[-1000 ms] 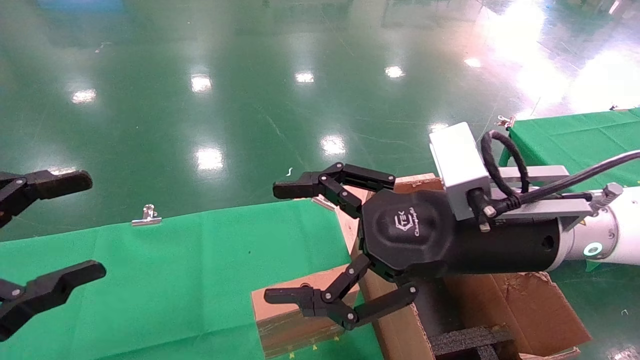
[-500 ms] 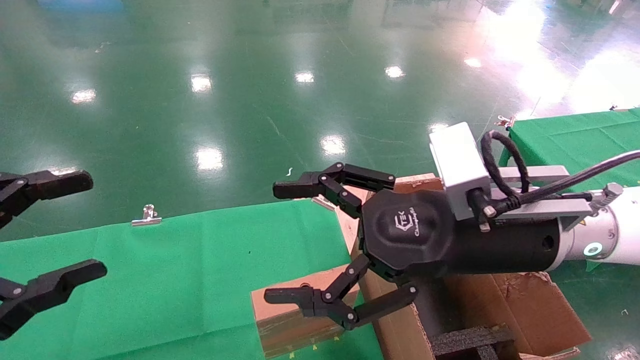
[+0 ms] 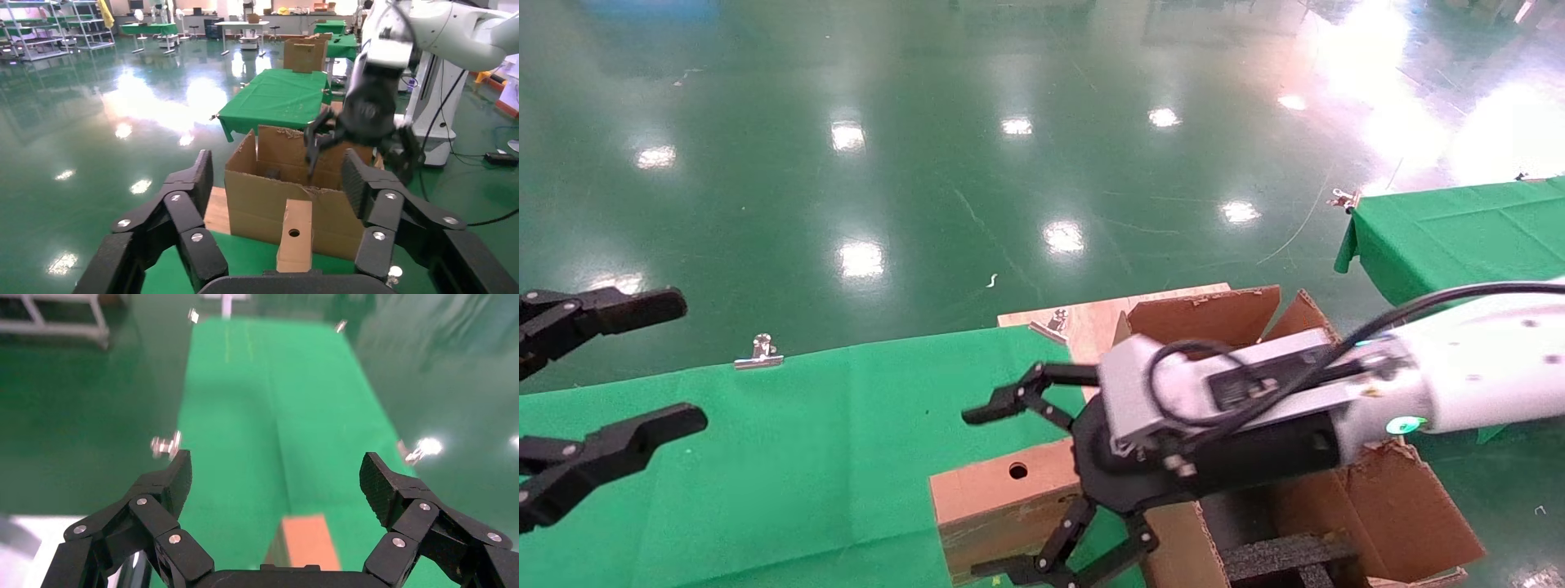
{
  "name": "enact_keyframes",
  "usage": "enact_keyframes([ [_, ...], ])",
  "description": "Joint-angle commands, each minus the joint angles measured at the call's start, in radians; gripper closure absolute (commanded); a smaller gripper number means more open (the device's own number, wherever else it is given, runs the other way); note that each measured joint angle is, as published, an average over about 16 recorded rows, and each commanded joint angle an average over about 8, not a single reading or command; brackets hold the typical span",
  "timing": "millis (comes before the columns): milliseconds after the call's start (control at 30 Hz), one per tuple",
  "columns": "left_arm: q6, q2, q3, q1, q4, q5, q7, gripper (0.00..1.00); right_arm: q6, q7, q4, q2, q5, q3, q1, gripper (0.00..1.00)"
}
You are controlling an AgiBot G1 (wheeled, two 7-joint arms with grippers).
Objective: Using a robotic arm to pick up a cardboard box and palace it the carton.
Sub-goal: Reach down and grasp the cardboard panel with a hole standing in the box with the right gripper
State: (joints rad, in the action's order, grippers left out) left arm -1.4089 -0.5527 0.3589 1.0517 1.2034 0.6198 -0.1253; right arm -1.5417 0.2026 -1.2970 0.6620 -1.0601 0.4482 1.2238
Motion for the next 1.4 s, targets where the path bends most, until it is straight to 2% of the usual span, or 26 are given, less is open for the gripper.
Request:
enact_keyframes([
  [33, 0.000, 0.000, 0.000, 0.000, 0.000, 0.000, 0.000, 1.00, -0.006, 0.001, 0.007, 0.016, -0.055, 0.032, 0.026, 0.00],
  [500, 0.000, 0.000, 0.000, 0.000, 0.000, 0.000, 0.000, 1.00, 0.019, 0.006, 0.082, 0.146, -0.385, 0.182, 0.160, 0.00],
  [867, 0.000, 0.000, 0.000, 0.000, 0.000, 0.000, 0.000, 1.00, -0.013, 0.002, 0.122, 0.237, -0.560, 0.286, 0.260, 0.00],
  [900, 0.000, 0.000, 0.000, 0.000, 0.000, 0.000, 0.000, 0.98, -0.015, 0.000, 0.124, 0.243, -0.569, 0.295, 0.266, 0.00],
  [1067, 0.000, 0.000, 0.000, 0.000, 0.000, 0.000, 0.000, 0.36, -0.016, -0.008, 0.134, 0.258, -0.591, 0.322, 0.282, 0.02],
  [1167, 0.000, 0.000, 0.000, 0.000, 0.000, 0.000, 0.000, 0.01, -0.016, -0.014, 0.139, 0.264, -0.598, 0.333, 0.288, 0.34],
  [1333, 0.000, 0.000, 0.000, 0.000, 0.000, 0.000, 0.000, 0.00, -0.017, -0.018, 0.142, 0.267, -0.604, 0.341, 0.292, 0.94],
  [1400, 0.000, 0.000, 0.000, 0.000, 0.000, 0.000, 0.000, 0.00, -0.016, -0.018, 0.142, 0.266, -0.602, 0.340, 0.292, 1.00],
])
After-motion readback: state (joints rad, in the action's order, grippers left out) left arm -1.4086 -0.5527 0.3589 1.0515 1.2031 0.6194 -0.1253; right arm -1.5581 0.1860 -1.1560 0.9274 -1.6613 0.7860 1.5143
